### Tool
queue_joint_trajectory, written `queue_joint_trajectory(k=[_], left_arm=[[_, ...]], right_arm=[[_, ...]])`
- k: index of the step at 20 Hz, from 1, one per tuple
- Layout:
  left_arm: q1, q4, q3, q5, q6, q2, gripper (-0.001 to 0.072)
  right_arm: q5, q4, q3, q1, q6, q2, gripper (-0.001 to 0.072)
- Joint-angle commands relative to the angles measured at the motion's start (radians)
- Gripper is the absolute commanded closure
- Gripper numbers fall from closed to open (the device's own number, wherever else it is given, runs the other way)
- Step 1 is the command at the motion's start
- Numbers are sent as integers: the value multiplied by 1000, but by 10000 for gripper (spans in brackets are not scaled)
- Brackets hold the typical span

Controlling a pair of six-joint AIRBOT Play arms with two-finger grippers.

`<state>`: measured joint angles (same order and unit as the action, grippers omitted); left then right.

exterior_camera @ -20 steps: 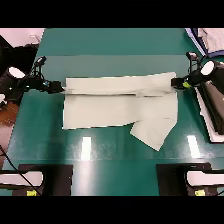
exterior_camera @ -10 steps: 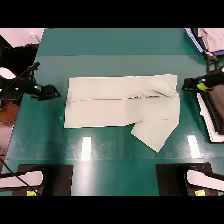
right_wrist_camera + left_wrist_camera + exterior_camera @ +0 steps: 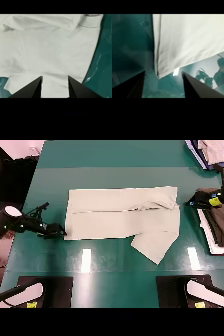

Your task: Fold the shirts.

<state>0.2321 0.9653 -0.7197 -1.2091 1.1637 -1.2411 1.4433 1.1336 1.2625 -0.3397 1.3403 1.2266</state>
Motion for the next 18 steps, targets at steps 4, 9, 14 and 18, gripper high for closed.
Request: queue_joint_trajectory(k=[4,9,14,18], left_arm=[[0,-73,64,40,-19,11,164],[0,-83,65,53,-21,11,660],[0,-86,18,47,-31,11,685],[0,-88,-45,37,-31,11,685]], right_arm=[[32,-14,0,-5,-7,-22,345],[51,-6,-24,-13,-6,-29,346],[23,-6,-314,-115,-6,-114,346],[-23,-10,-560,-181,-6,-165,346]])
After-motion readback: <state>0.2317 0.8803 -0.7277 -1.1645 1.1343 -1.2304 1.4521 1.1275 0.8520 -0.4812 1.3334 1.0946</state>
